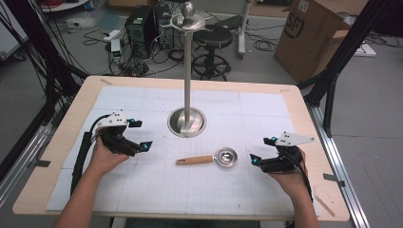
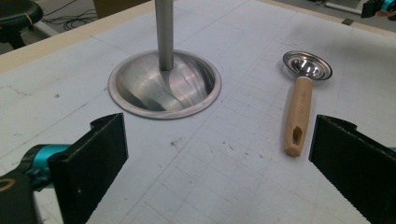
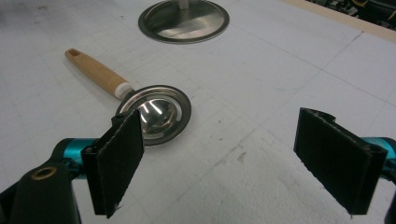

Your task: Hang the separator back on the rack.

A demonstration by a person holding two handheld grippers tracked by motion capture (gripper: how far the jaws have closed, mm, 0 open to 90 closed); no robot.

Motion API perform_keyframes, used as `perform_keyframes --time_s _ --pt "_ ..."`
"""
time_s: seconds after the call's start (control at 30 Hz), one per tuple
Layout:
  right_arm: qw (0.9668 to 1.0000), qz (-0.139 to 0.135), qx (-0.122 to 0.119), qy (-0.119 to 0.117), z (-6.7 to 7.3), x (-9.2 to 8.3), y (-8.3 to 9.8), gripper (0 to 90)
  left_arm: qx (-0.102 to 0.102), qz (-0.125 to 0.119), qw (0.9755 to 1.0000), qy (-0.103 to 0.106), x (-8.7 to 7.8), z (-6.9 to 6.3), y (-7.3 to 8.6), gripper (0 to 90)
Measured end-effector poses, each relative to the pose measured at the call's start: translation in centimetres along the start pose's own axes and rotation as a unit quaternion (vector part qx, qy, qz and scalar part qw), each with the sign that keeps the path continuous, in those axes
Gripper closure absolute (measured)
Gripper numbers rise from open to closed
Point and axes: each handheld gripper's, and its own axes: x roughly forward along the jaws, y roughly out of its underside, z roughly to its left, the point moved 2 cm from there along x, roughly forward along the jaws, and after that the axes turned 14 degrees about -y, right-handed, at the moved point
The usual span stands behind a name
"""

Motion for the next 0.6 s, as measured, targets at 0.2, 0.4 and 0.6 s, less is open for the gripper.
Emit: perform_keyframes --time_s 0.2,0.4,0.6 --pt "0.9999 0.009 -0.009 -0.005 0.2 0.5 -0.5 14.7 0.01 0.005 0.9999 -0.01 -0.2 -0.1 0.3 5.2" --pt "0.9993 0.016 -0.028 -0.018 0.7 1.5 -1.4 14.7 0.004 0.005 0.9999 -0.012 -0.7 0.3 0.9 5.1" --pt "0.9983 0.028 -0.043 -0.029 1.1 2.3 -2.2 14.7 0.014 -0.005 0.9998 -0.01 -1.4 0.5 1.0 5.2"
